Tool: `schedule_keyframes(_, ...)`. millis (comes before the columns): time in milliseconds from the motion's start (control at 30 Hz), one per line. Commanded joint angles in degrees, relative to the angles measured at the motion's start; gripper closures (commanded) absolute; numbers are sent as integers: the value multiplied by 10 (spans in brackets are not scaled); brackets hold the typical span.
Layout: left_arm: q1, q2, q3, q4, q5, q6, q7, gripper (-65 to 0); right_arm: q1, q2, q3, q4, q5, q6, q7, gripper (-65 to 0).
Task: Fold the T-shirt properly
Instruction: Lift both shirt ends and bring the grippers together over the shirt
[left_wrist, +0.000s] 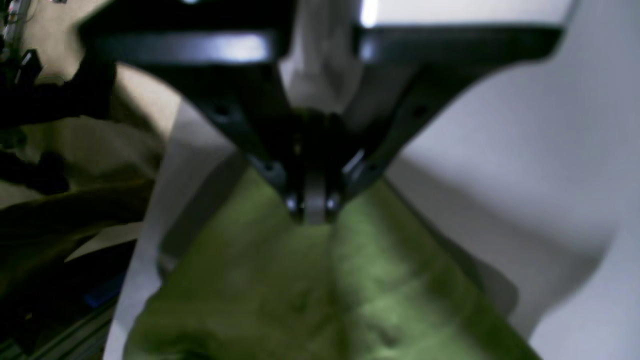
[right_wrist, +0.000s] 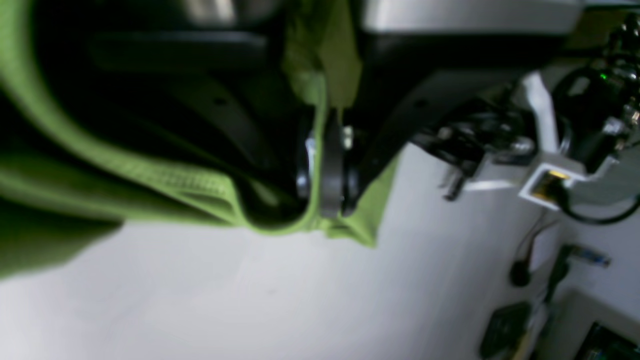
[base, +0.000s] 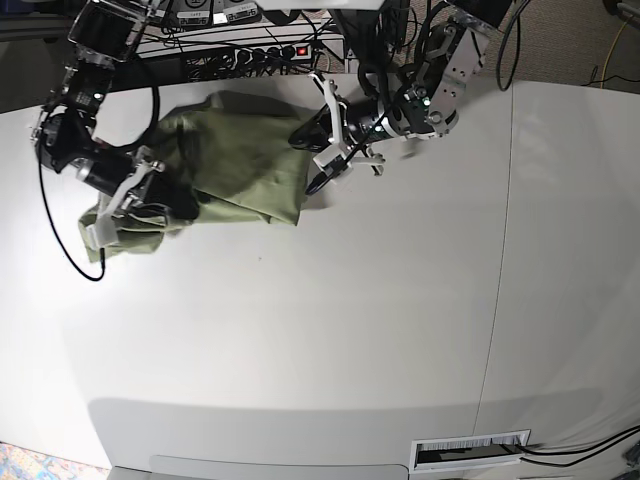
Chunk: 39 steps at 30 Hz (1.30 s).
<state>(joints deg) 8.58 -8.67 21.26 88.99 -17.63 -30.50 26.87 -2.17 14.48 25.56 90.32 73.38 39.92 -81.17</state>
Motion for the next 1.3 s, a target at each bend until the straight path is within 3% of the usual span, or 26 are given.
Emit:
schedule_keyframes(0, 0, 1, 0, -1, 16, 1, 21, 0, 12, -1, -6, 8, 16, 1, 12, 0)
schedule_keyframes(200, 0, 1, 0, -1, 25, 25, 16, 0, 14, -49, -40, 8, 11, 1, 12, 0)
schedule_keyframes(367, 0, 1, 0, -1, 47, 24, 11, 0, 14, -82, -65, 8, 12, 1, 12, 0)
schedule_keyframes(567, -2, 1, 0, -1, 65, 26, 2, 0, 14, -108, -122, 8, 12, 1, 12, 0)
schedule_keyframes(700, -2, 1, -1, -1, 86, 64, 1, 0, 14, -116, -165, 8, 12, 1, 12, 0)
schedule_keyframes(800, -2, 1, -1, -1, 101, 68, 1, 0, 14, -116, -188, 9, 12, 1, 12, 0)
schedule_keyframes(900, -2, 1, -1, -1, 123, 80, 0, 0, 14, -116, -183, 28, 37, 1, 12, 0)
schedule_keyframes(1067, -2, 1, -3, -1, 146, 126, -13, 0, 10, -116, -146, 91, 116, 1, 12, -138)
schedule_keyframes(1267, -5, 1, -38, -1, 146, 127, -15, 0, 7, -108, -87, 102, 116, 1, 12, -140)
